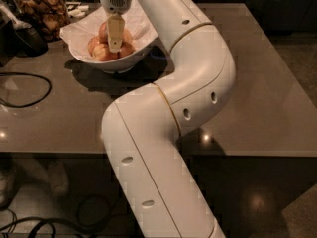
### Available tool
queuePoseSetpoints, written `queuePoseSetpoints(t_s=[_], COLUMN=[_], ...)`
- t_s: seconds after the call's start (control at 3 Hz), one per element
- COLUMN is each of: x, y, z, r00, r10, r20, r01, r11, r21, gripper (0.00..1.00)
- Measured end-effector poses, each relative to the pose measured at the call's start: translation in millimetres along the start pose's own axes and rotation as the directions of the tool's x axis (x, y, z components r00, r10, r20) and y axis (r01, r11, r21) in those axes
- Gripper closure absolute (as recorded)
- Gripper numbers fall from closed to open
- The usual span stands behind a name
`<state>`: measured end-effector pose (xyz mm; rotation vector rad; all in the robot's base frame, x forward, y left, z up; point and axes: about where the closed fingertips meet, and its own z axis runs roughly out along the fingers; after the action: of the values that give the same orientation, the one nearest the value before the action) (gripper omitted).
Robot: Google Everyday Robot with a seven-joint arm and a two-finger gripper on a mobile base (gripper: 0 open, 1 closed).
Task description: Pick apple from white bowl
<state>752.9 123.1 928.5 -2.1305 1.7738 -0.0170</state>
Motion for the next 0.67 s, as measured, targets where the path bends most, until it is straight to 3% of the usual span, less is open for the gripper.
queuePoseSetpoints(t_s=[0.67], x=[1.3], y=[0.8], z=[6.5], r00=[1.0], r10=[0.0], r20=[-0.004], r01=[0.0], r11=[0.9999], r21=[-0.011], gripper=[0.2])
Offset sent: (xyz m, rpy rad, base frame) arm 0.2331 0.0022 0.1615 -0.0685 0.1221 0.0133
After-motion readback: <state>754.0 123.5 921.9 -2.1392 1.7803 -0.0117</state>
